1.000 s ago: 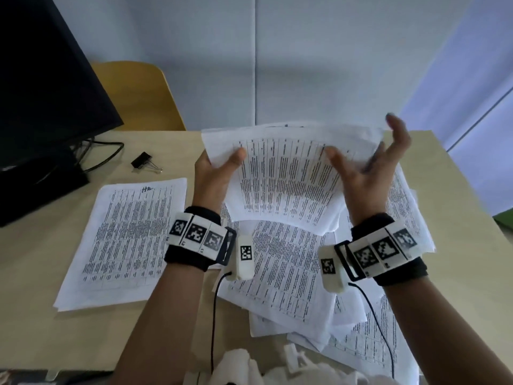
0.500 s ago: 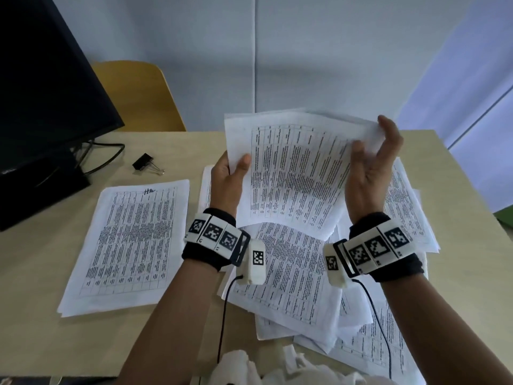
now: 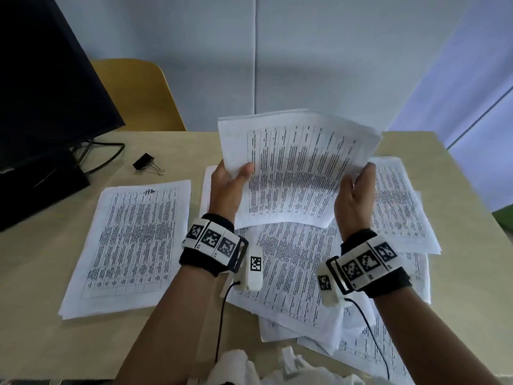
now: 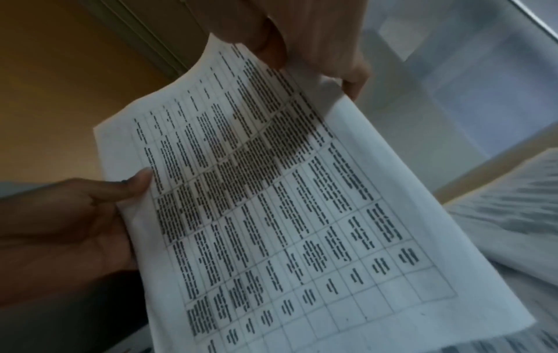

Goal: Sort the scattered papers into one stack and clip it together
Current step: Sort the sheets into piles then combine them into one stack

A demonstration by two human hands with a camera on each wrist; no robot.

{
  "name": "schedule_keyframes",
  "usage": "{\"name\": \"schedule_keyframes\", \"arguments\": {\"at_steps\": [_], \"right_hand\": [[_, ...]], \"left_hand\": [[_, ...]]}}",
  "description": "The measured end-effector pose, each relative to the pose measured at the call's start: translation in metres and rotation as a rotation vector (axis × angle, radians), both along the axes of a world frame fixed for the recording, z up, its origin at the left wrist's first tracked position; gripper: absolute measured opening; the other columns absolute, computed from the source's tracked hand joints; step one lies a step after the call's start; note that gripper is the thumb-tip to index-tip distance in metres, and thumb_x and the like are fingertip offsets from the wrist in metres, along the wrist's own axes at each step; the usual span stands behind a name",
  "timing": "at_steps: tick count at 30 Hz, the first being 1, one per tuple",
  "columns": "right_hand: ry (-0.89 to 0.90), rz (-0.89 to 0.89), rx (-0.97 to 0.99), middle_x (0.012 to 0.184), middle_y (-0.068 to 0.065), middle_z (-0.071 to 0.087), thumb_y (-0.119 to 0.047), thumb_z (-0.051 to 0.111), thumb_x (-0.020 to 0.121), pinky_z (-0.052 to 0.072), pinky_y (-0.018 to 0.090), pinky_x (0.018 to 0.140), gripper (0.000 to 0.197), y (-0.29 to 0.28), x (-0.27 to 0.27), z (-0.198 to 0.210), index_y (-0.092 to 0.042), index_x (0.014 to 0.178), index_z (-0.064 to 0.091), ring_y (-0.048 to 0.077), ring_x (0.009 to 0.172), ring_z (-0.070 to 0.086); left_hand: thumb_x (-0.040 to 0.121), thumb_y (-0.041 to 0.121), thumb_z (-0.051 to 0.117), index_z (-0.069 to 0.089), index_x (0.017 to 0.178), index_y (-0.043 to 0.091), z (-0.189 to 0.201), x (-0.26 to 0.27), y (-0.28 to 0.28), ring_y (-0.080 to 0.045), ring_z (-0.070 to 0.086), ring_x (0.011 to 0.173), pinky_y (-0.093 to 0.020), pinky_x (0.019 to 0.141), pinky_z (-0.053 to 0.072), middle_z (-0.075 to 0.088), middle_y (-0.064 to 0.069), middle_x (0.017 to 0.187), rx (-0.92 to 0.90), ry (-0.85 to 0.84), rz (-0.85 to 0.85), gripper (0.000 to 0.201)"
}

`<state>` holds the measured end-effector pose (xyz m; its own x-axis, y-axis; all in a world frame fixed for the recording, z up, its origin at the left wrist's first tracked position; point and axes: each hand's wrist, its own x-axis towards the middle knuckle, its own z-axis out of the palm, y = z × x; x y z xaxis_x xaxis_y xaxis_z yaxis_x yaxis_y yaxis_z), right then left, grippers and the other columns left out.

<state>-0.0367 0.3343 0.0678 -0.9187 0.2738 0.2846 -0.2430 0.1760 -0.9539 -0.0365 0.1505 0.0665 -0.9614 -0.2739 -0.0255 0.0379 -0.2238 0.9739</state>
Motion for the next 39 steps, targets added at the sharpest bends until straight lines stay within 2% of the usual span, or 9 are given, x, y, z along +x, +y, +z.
{"name": "schedule_keyframes", "arguments": {"at_steps": [3,6,10,16,20,24,30,34,39], "right_hand": [[0.111,-0.029,-0.017,0.076,-0.01,0.035,0.015,0.028,0.087,0.034,0.002,0.054,0.022,-0.004,-0.002,0.023,-0.006,0.093,0.027,-0.018,0.058,0.041],[0.252,-0.067,-0.024,0.077,-0.011,0.032,0.014,0.03,0.085,0.035,0.003,0.062,0.033,-0.007,-0.007,0.042,-0.019,0.084,0.028,-0.017,0.062,0.038],[0.122,-0.069,0.031,0.073,-0.01,0.03,0.005,0.03,0.087,0.035,0.008,0.059,0.026,-0.015,-0.001,0.024,-0.021,0.084,0.029,-0.011,0.058,0.035],[-0.167,-0.018,0.089,0.079,-0.01,0.04,0.012,0.028,0.087,0.036,0.019,0.055,0.017,-0.032,0.012,-0.011,-0.003,0.094,0.026,0.001,0.065,0.04],[-0.107,0.0,0.135,0.073,-0.009,0.037,0.002,0.035,0.094,0.034,0.007,0.046,0.021,-0.054,0.013,-0.005,-0.014,0.081,0.029,0.0,0.06,0.037],[-0.128,0.136,0.256,0.066,-0.006,0.04,-0.004,0.039,0.095,0.035,0.009,0.046,0.017,-0.096,0.019,-0.007,-0.01,0.082,0.03,0.001,0.054,0.039],[-0.354,0.384,0.455,0.095,0.019,0.061,-0.018,0.052,0.091,0.053,0.048,0.075,0.021,-0.176,0.034,-0.027,0.003,0.092,0.047,0.034,0.086,0.061],[-0.512,0.486,0.521,0.102,0.016,0.063,-0.017,0.055,0.089,0.053,0.04,0.081,0.018,-0.214,0.044,-0.049,-0.001,0.094,0.05,0.031,0.093,0.061],[-0.638,0.522,0.57,0.077,0.008,0.056,-0.013,0.056,0.088,0.043,0.024,0.06,0.015,-0.236,0.054,-0.076,-0.001,0.094,0.05,0.019,0.068,0.052]], "left_hand": [[0.066,0.021,0.075,0.059,0.109,0.013,0.023,-0.002,-0.007,0.0,0.066,0.091,-0.016,0.085,0.05,0.07,0.009,0.096,-0.012,0.114,-0.022,0.047],[0.054,0.039,0.077,0.059,0.1,0.023,0.047,-0.003,-0.017,0.003,0.066,0.091,-0.015,0.084,0.05,0.073,0.016,0.088,-0.008,0.193,-0.043,0.051],[0.048,0.041,0.084,0.059,0.102,0.02,0.031,0.003,-0.028,-0.009,0.066,0.097,-0.025,0.092,0.05,0.07,0.005,0.099,-0.013,0.101,-0.024,0.064],[0.086,0.015,0.062,0.054,0.122,0.006,-0.02,0.02,-0.031,-0.027,0.056,0.117,-0.038,0.103,0.042,0.063,-0.008,0.119,-0.16,-0.239,0.015,0.038],[0.087,0.012,0.061,0.052,0.114,0.015,0.009,0.018,-0.06,-0.024,0.057,0.113,-0.036,0.1,0.045,0.061,-0.003,0.114,-0.188,-0.117,0.011,0.029],[0.088,0.011,0.059,0.05,0.124,0.003,0.05,0.014,-0.11,-0.014,0.053,0.101,-0.025,0.091,0.047,0.055,0.001,0.108,-0.251,-0.049,0.172,0.038],[0.086,0.011,0.06,0.061,0.103,0.007,0.029,0.017,-0.21,-0.019,0.053,0.086,-0.026,0.072,0.04,0.061,-0.01,0.098,-0.561,-0.256,0.339,0.018],[0.088,0.009,0.055,0.059,0.117,0.002,-0.012,0.037,-0.25,-0.028,0.059,0.106,-0.032,0.086,0.046,0.063,-0.015,0.118,-0.586,-0.476,0.39,0.031],[0.088,0.009,0.049,0.055,0.125,0.006,-0.059,0.057,-0.275,-0.032,0.055,0.118,-0.035,0.098,0.043,0.059,-0.015,0.127,-0.605,-0.689,0.366,0.039]]}}
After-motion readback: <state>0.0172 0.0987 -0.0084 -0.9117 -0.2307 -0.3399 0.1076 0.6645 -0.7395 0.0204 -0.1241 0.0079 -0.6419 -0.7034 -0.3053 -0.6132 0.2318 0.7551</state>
